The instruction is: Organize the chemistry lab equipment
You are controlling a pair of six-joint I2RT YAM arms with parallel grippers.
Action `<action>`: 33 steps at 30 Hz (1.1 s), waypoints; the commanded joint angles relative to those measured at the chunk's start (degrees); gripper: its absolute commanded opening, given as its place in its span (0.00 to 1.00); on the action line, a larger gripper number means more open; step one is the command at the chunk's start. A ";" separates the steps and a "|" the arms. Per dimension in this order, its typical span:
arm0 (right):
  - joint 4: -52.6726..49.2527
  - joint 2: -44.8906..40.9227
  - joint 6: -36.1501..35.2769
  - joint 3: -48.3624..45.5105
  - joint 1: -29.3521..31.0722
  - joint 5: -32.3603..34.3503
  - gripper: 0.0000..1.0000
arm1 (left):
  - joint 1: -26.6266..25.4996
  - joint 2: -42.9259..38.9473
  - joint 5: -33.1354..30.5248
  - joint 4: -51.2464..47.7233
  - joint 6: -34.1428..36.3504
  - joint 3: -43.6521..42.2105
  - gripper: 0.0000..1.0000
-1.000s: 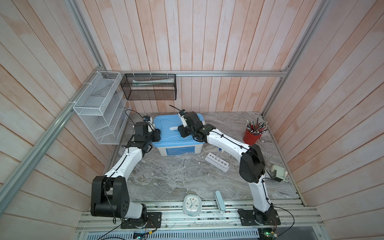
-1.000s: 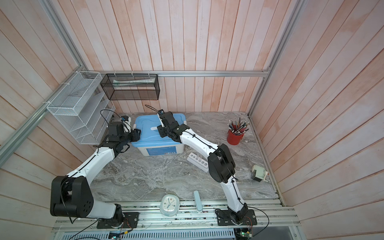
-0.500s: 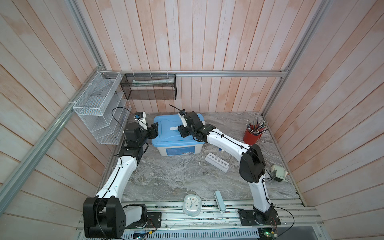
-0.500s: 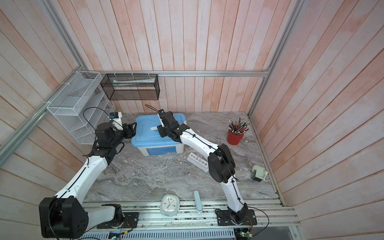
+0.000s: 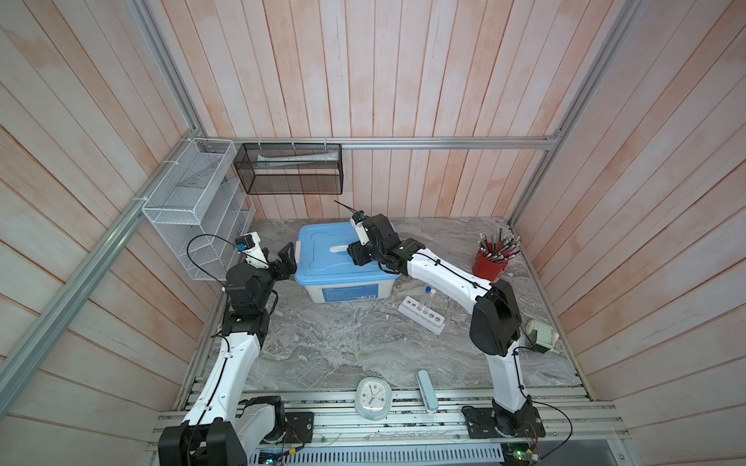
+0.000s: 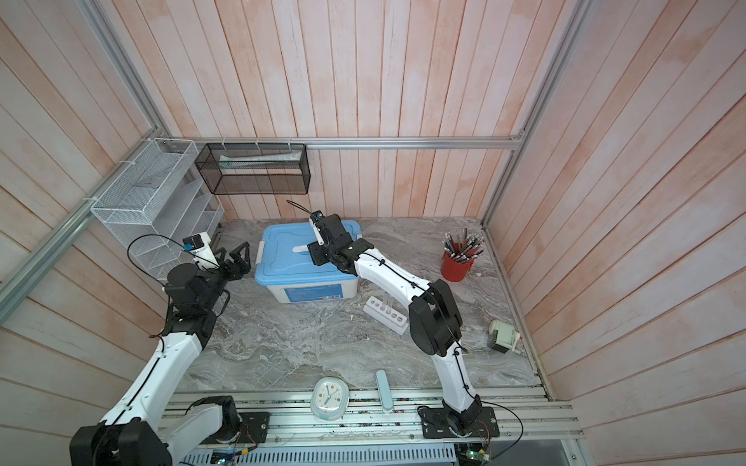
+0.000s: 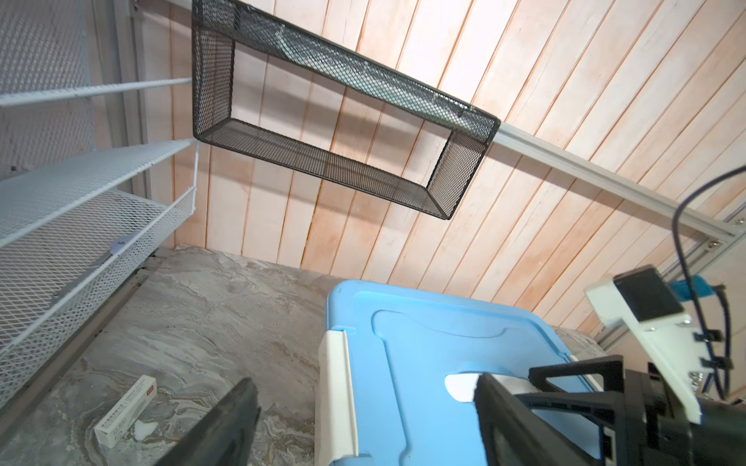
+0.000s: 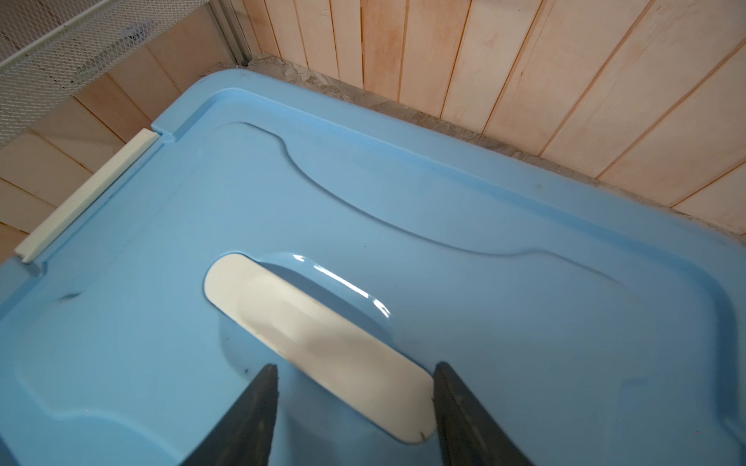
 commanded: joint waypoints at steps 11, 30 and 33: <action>6.42 -15.67 -1.69 -13.16 -4.15 5.02 0.65 | 0.86 -2.98 -5.19 6.50 -0.54 -5.98 0.93; 33.71 -54.00 -6.99 -58.46 -14.26 23.82 0.98 | 4.47 -7.16 -15.18 12.69 -3.32 -16.78 1.00; 35.81 -58.18 -6.86 -64.37 -15.38 26.03 0.98 | 4.47 -7.76 -15.14 14.53 -3.20 -19.00 1.00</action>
